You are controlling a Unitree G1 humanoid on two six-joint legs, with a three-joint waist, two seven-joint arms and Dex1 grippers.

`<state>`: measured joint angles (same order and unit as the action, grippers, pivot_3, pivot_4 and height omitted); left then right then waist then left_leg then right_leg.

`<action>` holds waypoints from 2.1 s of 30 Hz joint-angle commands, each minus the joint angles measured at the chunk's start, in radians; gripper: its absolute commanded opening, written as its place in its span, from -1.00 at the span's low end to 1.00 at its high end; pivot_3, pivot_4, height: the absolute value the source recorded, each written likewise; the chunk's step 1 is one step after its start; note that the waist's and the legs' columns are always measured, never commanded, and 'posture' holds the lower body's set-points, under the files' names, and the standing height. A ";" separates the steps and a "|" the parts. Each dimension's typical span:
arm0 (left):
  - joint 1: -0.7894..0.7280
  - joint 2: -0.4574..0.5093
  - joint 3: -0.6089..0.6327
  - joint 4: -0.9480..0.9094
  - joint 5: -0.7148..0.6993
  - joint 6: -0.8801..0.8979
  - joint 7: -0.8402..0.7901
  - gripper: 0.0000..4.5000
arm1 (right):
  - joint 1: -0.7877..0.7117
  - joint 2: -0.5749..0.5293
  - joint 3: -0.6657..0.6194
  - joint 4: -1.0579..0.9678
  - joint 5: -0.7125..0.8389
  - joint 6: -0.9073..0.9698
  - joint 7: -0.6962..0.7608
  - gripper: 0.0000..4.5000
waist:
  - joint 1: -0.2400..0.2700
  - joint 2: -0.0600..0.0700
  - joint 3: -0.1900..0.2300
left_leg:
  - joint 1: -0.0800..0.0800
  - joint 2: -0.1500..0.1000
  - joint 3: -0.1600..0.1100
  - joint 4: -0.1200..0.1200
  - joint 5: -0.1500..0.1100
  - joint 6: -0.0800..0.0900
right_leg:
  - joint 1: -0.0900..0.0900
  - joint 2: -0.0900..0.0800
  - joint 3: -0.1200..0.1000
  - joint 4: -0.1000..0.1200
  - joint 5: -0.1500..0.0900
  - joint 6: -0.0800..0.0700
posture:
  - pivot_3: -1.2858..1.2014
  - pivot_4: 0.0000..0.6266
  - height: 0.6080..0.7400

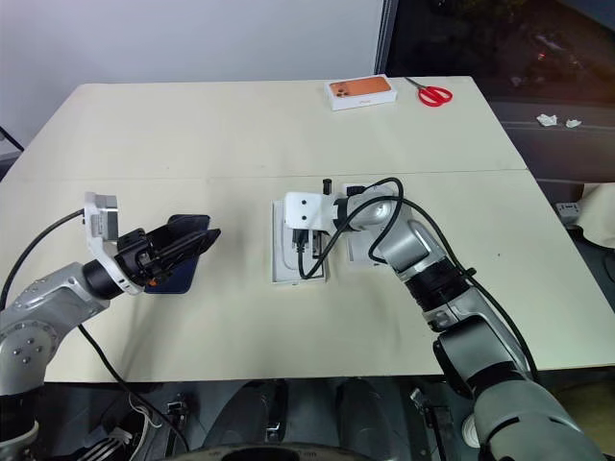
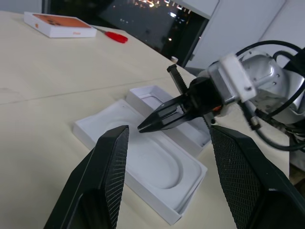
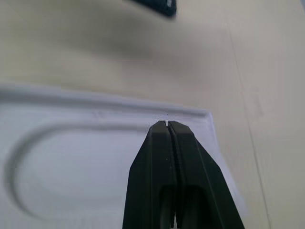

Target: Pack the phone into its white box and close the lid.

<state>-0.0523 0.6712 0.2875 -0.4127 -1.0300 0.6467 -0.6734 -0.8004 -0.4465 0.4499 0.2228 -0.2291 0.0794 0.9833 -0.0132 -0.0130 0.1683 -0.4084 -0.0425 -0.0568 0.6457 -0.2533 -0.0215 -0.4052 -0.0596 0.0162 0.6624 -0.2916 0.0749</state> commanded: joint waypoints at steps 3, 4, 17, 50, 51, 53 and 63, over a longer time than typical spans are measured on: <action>-0.010 -0.004 -0.002 -0.041 0.015 0.001 0.001 0.28 | -0.004 -0.011 0.033 0.043 -0.070 -0.091 -0.030 -0.97 | -0.004 0.000 0.000 | 0.000 0.000 0.000 0.000 0.000 0.000 | 0.000 0.000 0.000 0.000 0.000 0.000 | 0.03 -0.52 1.00; -0.009 -0.005 -0.004 -0.042 0.021 0.001 0.000 0.28 | -0.001 -0.010 0.041 0.051 -0.081 -0.103 -0.034 -0.97 | -0.005 0.000 0.000 | 0.000 0.000 0.000 0.000 0.000 0.000 | -0.001 0.000 0.000 0.000 0.000 0.000 | 0.03 -0.52 1.00; -0.005 -0.015 -0.008 -0.044 0.046 -0.002 0.007 0.28 | 0.023 0.012 0.039 0.059 -0.089 -0.113 -0.014 -0.97 | -0.003 0.000 0.000 | 0.000 0.000 0.000 0.000 0.000 0.000 | 0.000 0.001 0.000 0.000 0.000 0.000 | 0.03 -0.52 1.00; -0.018 0.138 0.218 0.402 0.105 0.070 -0.079 0.28 | 0.027 0.262 -0.091 -0.087 0.163 0.153 -0.090 -0.97 | -0.004 0.000 0.000 | 0.000 0.001 -0.001 -0.001 0.000 0.000 | -0.001 0.001 0.000 0.001 0.000 0.000 | 0.03 -0.52 1.00; -0.029 0.165 0.233 0.465 0.112 0.087 -0.088 0.28 | 0.032 0.287 -0.068 -0.085 0.150 0.154 -0.111 -0.97 | -0.002 0.000 0.000 | 0.000 0.001 -0.001 -0.001 0.000 0.000 | -0.002 0.001 0.000 0.001 0.000 0.000 | 0.03 -0.52 1.00; -0.055 0.213 0.251 0.580 0.105 0.151 -0.103 0.28 | 0.027 0.341 -0.026 -0.060 0.122 0.156 -0.156 -0.97 | -0.005 0.000 0.000 | 0.000 0.000 -0.001 -0.001 0.000 0.000 | -0.003 0.000 0.000 0.001 0.000 0.000 | 0.03 -0.52 1.00; -0.225 0.282 0.176 0.948 0.151 0.377 -0.268 0.28 | -0.058 0.506 0.114 0.240 -0.012 0.062 -0.276 -0.97 | -0.010 -0.003 -0.001 | 0.000 0.000 -0.001 -0.003 0.001 -0.001 | -0.007 0.001 -0.001 0.002 0.000 0.000 | 0.03 -0.52 1.00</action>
<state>-0.2492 0.9218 0.4664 0.5131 -0.8798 0.9877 -0.8924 -0.8405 0.0280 0.5424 0.4423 -0.2270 0.1661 0.7269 -0.0237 -0.0162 0.1673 -0.4083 -0.0425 -0.0583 0.6430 -0.2525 -0.0231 -0.4118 -0.0586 0.0153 0.6642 -0.2916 0.0749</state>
